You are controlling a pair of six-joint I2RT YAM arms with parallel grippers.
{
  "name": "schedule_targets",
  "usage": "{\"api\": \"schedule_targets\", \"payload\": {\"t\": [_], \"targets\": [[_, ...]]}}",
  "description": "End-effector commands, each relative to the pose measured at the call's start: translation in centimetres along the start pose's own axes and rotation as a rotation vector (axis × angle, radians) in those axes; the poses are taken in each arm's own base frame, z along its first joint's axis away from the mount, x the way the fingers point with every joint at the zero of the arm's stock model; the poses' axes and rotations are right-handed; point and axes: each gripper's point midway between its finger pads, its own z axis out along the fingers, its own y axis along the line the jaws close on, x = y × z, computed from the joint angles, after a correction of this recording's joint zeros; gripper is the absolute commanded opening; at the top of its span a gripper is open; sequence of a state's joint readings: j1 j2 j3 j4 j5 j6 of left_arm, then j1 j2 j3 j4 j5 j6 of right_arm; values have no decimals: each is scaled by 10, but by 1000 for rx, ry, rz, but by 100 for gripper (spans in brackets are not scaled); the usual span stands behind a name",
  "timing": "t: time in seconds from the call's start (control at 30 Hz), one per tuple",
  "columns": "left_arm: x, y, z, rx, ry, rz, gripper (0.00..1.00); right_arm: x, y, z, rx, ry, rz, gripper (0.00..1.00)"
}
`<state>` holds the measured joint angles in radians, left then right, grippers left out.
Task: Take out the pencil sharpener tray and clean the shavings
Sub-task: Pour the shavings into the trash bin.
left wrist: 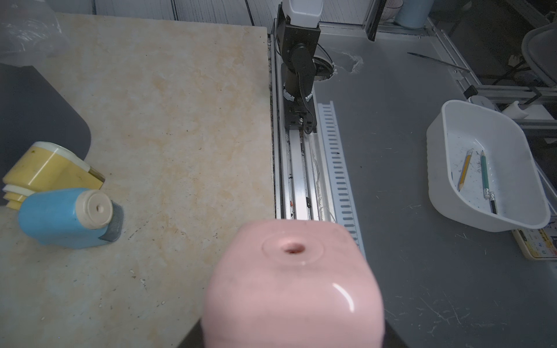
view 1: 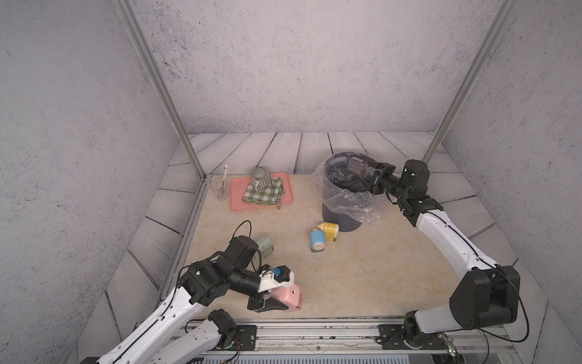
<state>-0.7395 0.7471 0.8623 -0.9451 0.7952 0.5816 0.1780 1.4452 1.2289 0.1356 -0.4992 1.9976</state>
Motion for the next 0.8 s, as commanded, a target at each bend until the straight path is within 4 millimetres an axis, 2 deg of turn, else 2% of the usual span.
{"api": "schedule_targets", "payload": {"t": [0.0, 0.13, 0.23, 0.33, 0.37, 0.43, 0.5, 0.57, 0.6, 0.63, 0.67, 0.73, 0.77], "targets": [[-2, -7, 1, 22, -27, -1, 0, 11, 12, 0, -32, 29, 247, 0], [0, -7, 1, 19, -23, -5, 0, 17, 22, 0, -71, 56, 240, 0], [3, -7, 2, 19, -15, -8, 0, 17, 16, -7, -51, 31, 223, 0], [5, -7, 3, 19, -4, -10, 0, 29, 31, -9, -110, 81, 179, 0], [7, -7, 3, 20, -2, -12, 0, 29, 29, -13, -75, 60, 147, 0], [8, -7, 4, 22, -2, -12, 0, 29, 20, -7, -50, 85, 179, 0], [8, -6, 4, 23, 5, -14, 0, 41, 41, -9, -160, 158, 149, 0], [10, -7, 4, 20, 7, -14, 0, 39, 34, -18, -47, 71, 59, 0], [10, -6, 5, 20, 5, -11, 0, 32, 22, -14, 0, 57, 79, 0], [9, -6, 5, 20, 6, -7, 0, 34, 21, -8, -38, 116, 139, 0], [9, -6, 4, 21, 11, -5, 0, 37, 39, -7, -179, 174, 156, 0], [11, -7, 4, 19, 19, -9, 0, 53, 55, -20, -161, 165, 24, 0], [12, -7, 5, 19, 18, -9, 0, 43, 39, -23, -57, 81, -3, 0]]}}
